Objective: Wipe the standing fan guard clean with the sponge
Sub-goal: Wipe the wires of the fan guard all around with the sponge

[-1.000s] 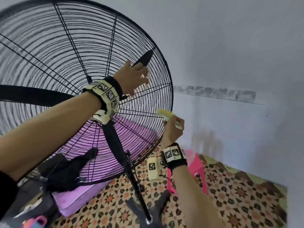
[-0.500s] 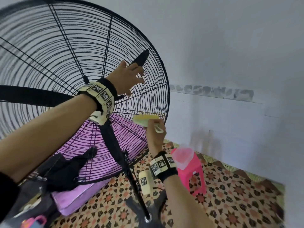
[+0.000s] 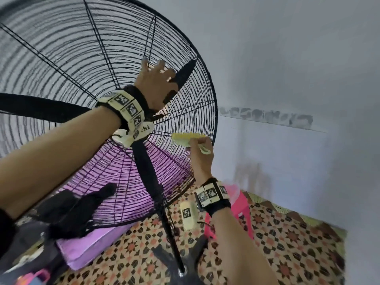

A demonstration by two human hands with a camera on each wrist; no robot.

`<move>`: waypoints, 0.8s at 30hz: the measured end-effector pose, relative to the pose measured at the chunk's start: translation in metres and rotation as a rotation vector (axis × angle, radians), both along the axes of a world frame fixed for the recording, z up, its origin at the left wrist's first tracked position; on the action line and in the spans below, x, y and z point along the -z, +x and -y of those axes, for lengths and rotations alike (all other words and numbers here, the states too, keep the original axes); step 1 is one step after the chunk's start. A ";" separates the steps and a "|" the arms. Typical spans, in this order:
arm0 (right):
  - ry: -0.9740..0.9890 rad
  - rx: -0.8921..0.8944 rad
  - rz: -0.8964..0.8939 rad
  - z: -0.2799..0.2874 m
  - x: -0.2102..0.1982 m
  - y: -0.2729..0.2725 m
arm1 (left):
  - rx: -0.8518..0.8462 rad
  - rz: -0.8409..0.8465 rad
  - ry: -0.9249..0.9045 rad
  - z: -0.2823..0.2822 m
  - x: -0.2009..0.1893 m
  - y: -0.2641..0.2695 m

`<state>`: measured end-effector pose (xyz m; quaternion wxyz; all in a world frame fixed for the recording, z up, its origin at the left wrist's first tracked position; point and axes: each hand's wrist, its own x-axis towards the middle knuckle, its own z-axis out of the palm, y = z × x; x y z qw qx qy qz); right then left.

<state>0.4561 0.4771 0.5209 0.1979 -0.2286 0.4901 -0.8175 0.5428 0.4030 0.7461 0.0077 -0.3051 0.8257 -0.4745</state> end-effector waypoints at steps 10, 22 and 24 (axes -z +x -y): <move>-0.069 0.141 0.023 0.008 0.011 0.049 | 0.028 0.098 -0.043 0.010 0.007 -0.001; 0.002 0.166 0.098 -0.003 0.013 0.040 | 0.013 0.033 -0.021 -0.011 0.009 0.003; -0.036 0.337 0.148 -0.008 0.011 0.034 | 0.006 0.030 -0.012 -0.012 0.009 0.006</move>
